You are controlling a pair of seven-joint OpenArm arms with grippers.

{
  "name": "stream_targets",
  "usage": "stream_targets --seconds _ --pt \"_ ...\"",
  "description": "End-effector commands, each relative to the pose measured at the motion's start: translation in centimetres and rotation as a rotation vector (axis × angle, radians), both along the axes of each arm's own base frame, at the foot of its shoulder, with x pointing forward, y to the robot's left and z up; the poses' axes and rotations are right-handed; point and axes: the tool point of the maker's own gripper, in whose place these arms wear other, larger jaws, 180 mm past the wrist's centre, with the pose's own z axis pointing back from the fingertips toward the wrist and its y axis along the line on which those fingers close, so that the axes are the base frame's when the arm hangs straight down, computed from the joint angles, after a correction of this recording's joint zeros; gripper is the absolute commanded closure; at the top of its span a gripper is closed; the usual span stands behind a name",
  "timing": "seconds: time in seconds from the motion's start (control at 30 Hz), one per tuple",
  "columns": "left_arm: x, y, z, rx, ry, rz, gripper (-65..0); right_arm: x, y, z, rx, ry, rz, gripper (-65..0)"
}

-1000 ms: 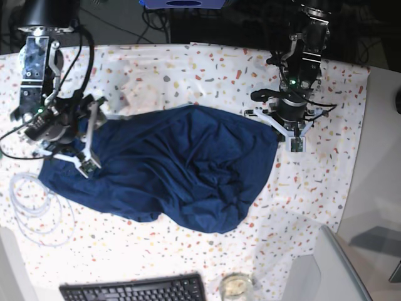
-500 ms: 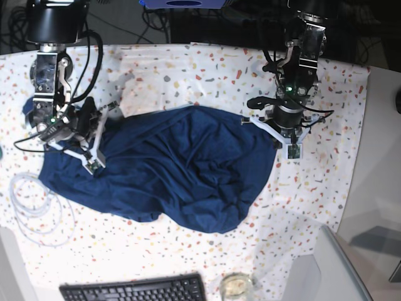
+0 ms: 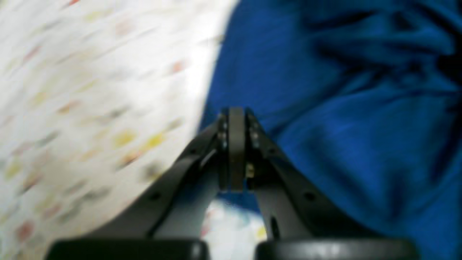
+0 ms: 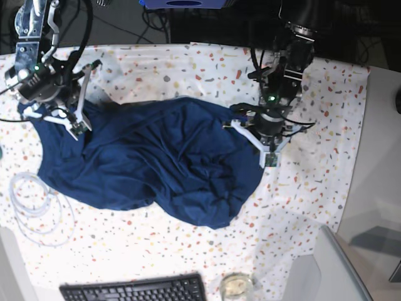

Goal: Layout the t-shirt on the table in an organized manner, then fold the t-shirt properly
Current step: 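Grasp the shirt's middle with the left gripper and pull it outward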

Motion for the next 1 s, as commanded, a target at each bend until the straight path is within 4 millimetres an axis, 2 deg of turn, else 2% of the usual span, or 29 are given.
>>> stream_targets --seconds 0.0,0.1,0.23,0.33,0.43,0.5,0.57,0.7,0.83,0.97 --pt "0.9 0.0 0.2 0.017 -0.018 -0.013 0.0 -0.4 -0.8 0.4 -0.035 0.005 0.02 0.0" --pt "1.4 -0.4 -1.6 0.039 0.033 -0.035 0.0 -1.9 -3.0 0.3 -0.11 0.064 0.026 0.0" --pt "2.1 -0.5 -3.1 0.055 0.065 -0.041 0.0 -2.0 -3.7 0.5 -0.132 0.072 0.03 0.0" --pt "1.9 0.5 -4.7 0.085 0.077 -0.035 0.0 -1.5 -4.7 0.9 -0.164 0.063 0.044 0.0" --pt "0.7 1.9 -6.7 0.114 0.136 -0.024 0.0 -0.8 -5.6 1.3 -0.189 0.05 0.045 0.0" --pt "0.1 2.9 -7.0 0.125 0.149 -0.013 0.0 -0.7 -6.7 1.7 -0.223 0.05 0.055 0.0" --pt "-1.0 4.8 -7.3 0.156 0.163 -0.006 0.0 -0.2 -7.5 2.2 -0.247 0.039 0.059 0.0" --pt "-1.2 6.4 -5.6 0.179 0.118 -0.015 0.0 0.2 -8.6 2.8 -0.283 0.033 0.071 0.0" --pt "-0.1 4.6 -1.1 0.155 0.006 -0.017 0.0 0.2 -8.2 2.6 -0.275 0.036 0.078 0.0" --pt "1.8 1.3 4.5 0.064 -0.047 -0.023 0.0 0.1 -7.2 2.2 -0.245 0.036 0.069 0.0"
